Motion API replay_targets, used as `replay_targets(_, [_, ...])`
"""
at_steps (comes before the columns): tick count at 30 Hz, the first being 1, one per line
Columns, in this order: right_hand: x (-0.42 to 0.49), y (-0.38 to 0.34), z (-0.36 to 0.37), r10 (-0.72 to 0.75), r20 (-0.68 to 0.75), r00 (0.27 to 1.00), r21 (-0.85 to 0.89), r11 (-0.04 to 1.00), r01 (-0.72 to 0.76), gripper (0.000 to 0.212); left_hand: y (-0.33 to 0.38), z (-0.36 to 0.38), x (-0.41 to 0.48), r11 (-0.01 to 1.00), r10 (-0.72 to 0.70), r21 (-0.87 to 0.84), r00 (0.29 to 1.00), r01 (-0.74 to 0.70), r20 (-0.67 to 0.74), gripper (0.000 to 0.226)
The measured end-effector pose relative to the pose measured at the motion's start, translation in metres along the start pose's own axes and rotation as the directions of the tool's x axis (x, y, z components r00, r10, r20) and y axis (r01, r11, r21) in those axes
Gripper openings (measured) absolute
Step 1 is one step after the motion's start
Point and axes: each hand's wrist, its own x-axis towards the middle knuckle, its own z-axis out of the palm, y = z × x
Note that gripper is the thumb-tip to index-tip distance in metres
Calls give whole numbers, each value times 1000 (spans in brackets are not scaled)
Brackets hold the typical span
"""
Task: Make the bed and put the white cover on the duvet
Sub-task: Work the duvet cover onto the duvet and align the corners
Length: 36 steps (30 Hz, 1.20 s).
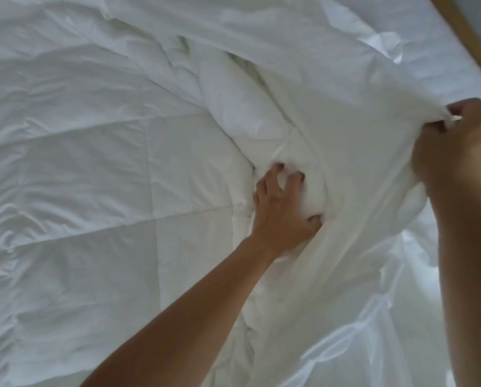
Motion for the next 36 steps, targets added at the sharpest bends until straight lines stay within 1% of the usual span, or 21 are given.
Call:
replay_targets(2, [-18,-15,22,-32,265,964,-54,997,48,62,2,7,11,992,64,-112,998,-62,22,69])
replay_targets(4, [-47,-25,58,30,552,833,-130,990,50,112,6,13,19,988,3,-150,989,19,151,68])
replay_targets(5, [-57,-21,76,63,602,796,-198,977,73,121,2,18,22,991,-31,-118,976,58,215,70])
replay_targets(6, [-60,-13,90,80,582,809,-239,968,76,115,-5,21,24,996,-25,-72,969,44,245,72])
replay_targets(8, [-51,1,102,75,507,858,-229,972,50,77,-23,23,25,999,28,36,969,-38,246,73])
replay_targets(10, [-38,4,96,14,546,837,-160,983,88,53,-27,11,27,999,-49,17,983,47,175,77])
replay_targets(12, [-32,4,86,-32,592,805,-49,996,75,53,-12,-2,33,996,-81,28,995,80,58,77])
replay_targets(14, [-31,-1,75,-25,602,798,72,997,-23,55,7,-14,44,984,64,172,995,-51,-71,69])
replay_targets(16, [-29,-1,66,22,604,797,171,973,-157,47,6,-23,56,938,234,284,968,-199,-95,72])
replay_targets(18, [-22,1,58,70,561,825,239,940,-242,38,-16,-31,62,911,278,308,960,-273,30,81])
replay_targets(19, [-18,1,56,80,507,858,235,945,-227,36,-29,-38,63,902,220,344,964,-260,150,82])
replay_targets(20, [-16,1,55,74,428,901,185,968,-168,33,-40,-44,63,863,111,449,955,-231,276,77])
replay_targets(22, [-16,2,56,0,234,972,33,999,-7,25,-54,-58,63,713,-64,660,915,-237,398,59])
replay_targets(24, [-21,-1,59,-58,119,991,-64,996,66,25,-51,-74,69,618,-75,707,869,-344,488,43])
replay_targets(26, [-28,-2,71,-76,186,980,-159,981,106,36,-42,-86,85,645,-3,625,816,-440,578,34])
replay_targets(27, [-33,-1,81,-56,268,962,-229,966,120,46,-37,-92,95,704,28,549,791,-449,612,30])
replay_targets(29, [-42,3,100,44,411,911,-343,933,109,68,-26,-100,112,843,5,407,763,-350,647,25])
replay_targets(31, [-44,11,116,133,450,883,-366,929,46,75,-22,-92,124,911,-122,382,785,-154,607,43])
replay_targets(33, [-35,19,118,171,442,881,-366,930,3,66,-17,-77,125,900,-288,431,827,62,483,103])
replay_targets(34, [-29,20,115,170,430,887,-368,930,0,59,-12,-69,122,887,-336,443,839,128,429,119])
replay_targets(36, [-21,20,105,144,389,910,-348,937,1,45,-11,-50,116,866,-422,439,821,240,384,106])
